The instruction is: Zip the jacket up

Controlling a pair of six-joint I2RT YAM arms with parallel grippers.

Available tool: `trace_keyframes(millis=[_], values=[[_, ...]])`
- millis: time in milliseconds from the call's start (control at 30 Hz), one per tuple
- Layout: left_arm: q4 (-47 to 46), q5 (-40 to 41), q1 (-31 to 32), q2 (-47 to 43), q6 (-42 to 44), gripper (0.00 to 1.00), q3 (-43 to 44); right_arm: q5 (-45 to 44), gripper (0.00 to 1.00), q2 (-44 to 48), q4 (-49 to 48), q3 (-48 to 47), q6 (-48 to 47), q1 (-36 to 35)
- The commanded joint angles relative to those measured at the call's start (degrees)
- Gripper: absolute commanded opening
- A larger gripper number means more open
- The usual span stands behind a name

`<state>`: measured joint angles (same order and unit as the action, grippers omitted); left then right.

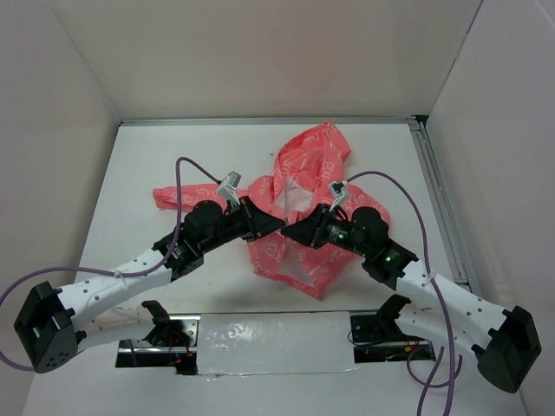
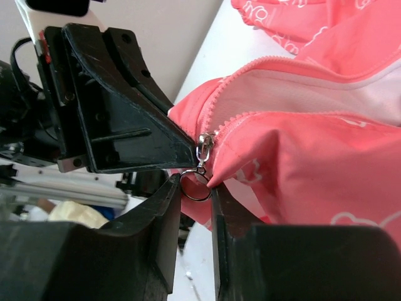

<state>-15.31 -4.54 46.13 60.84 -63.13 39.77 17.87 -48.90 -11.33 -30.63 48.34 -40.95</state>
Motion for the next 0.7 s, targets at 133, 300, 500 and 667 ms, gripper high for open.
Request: trace_keyframes(millis=[133, 300, 500, 667], values=[[-4.4, -0.6, -0.3, -1.4, 6.3, 0.00, -0.6, -6.7, 0.07, 2.8, 6.2, -3.1, -1.5, -1.6], [-3.0, -0.8, -0.3, -0.9, 10.7, 0.00, 0.3, -7.6, 0.00, 3.3, 11.0, -5.5, -3.4, -1.9], [-2.8, -0.3, -0.3, 0.5, 14.1, 0.00, 0.7, -4.6, 0.00, 2.1, 16.9, -8.8, -3.8, -2.7], [-1.4, 0.5, -0.3, 1.8, 18.3, 0.00, 1.1, -7.3, 0.00, 2.3, 20.9, -10.4, -4.1, -4.0]])
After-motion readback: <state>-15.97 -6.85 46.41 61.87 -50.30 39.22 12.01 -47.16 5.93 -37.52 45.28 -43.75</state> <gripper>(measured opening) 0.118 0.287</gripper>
